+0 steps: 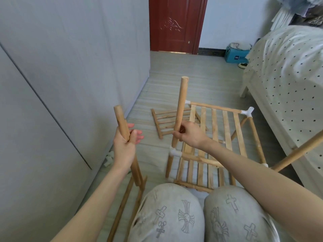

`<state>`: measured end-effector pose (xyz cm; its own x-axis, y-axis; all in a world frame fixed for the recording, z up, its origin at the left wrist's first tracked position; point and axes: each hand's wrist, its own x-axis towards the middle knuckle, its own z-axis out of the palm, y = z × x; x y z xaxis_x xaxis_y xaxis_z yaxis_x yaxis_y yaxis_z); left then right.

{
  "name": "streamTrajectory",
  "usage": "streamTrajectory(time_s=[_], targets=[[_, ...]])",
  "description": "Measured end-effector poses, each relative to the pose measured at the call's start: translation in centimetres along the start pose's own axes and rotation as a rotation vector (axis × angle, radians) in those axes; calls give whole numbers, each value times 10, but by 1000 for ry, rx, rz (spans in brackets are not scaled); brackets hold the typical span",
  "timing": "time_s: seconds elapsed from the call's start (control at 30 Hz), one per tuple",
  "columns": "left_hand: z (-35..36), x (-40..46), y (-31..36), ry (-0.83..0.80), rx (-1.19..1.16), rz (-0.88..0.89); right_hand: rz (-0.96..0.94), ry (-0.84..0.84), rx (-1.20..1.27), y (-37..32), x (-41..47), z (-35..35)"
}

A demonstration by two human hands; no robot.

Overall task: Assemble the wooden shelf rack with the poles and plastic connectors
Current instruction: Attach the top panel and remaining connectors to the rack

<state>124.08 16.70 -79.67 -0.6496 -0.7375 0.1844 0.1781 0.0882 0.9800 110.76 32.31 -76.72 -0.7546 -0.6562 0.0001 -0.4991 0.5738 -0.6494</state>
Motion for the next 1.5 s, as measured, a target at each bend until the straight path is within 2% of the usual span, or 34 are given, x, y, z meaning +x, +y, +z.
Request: streamTrajectory(time_s=[0.23,0.47,0.63,0.8,1.13,1.3,1.5], targets=[[1,-2,-11,0,12,-35,-30,40,21,12,-5,-2],[4,-5,-16,6,25,-37,-127,-67,-71,2,1,-1],[1,-7,-17,8,29,-47,-88,-54,-23,10,1,-4],[2,-7,-22,3,49,-59,-112,-160,-19,15,2,4],[4,-3,-19,18,51,-89,-119,-125,-72,16,6,12],[3,0,-7,18,39,-71,-106,-160,-92,16,5,10],[-3,-9,-1,-88,69,-69,-45,-257,54,25,-20,-3]])
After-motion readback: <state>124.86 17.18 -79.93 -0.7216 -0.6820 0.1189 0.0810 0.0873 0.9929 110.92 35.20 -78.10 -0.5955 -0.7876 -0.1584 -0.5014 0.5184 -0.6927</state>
